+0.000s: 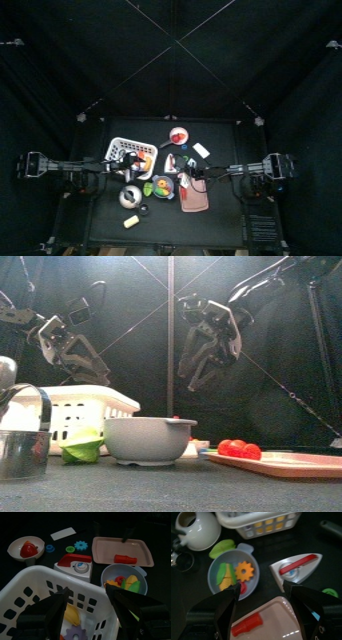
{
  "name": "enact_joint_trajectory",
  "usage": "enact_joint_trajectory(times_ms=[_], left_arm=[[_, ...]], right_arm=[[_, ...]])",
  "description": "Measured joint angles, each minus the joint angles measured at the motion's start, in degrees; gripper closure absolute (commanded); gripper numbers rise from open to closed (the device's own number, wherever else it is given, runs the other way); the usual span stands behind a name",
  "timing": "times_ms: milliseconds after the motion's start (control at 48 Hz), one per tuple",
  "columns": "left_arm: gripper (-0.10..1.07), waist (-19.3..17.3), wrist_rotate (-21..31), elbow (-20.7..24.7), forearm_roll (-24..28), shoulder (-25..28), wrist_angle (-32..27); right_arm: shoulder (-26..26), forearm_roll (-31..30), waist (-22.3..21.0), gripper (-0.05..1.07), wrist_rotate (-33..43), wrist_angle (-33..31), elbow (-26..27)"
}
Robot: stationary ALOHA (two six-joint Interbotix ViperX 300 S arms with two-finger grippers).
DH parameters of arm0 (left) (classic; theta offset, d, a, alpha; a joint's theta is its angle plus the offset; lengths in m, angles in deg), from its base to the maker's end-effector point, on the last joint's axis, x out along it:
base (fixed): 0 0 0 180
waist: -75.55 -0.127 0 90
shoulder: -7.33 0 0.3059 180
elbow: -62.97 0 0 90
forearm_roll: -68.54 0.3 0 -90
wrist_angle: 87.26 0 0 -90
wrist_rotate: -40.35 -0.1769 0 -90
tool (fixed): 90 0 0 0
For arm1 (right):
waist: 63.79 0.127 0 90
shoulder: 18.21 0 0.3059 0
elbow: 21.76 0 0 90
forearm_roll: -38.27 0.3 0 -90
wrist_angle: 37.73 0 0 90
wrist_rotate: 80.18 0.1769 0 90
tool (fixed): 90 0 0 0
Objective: Grab starfruit
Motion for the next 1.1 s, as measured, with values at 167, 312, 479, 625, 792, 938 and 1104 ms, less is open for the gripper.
enact_joint_trajectory(times_ms=[167,312,479,625,792,938,1104], left_arm=[[0.04,0.1,0.0,0.0,0.0,0.1,-0.1],[0.04,0.1,0.0,0.0,0.0,0.0,-0.1],[0.04,2.0,-0.1,0.0,0.6,-0.8,-2.1],[0.04,7.8,0.3,0.9,2.9,-1.1,-7.3],[0.04,12.6,0.7,6.1,-1.4,-1.2,-19.2],[0.04,12.9,1.1,11.3,-7.8,-1.2,-31.0],[0.04,12.9,1.8,15.5,-14.2,-1.0,-35.1]], right_arm=[[-2.8,1.1,2.6,0.04,-0.1,0.3,1.1],[-5.8,2.1,3.3,0.04,0.1,1.1,2.6],[-7.4,2.1,3.5,0.04,0.1,1.1,4.0],[-7.3,2.1,3.5,0.04,0.1,1.1,4.0],[-6.3,2.1,3.3,0.04,0.4,1.1,3.6],[-4.2,2.0,2.4,0.04,0.4,1.1,1.5],[-0.4,2.0,-1.1,0.04,0.4,2.1,-1.7]])
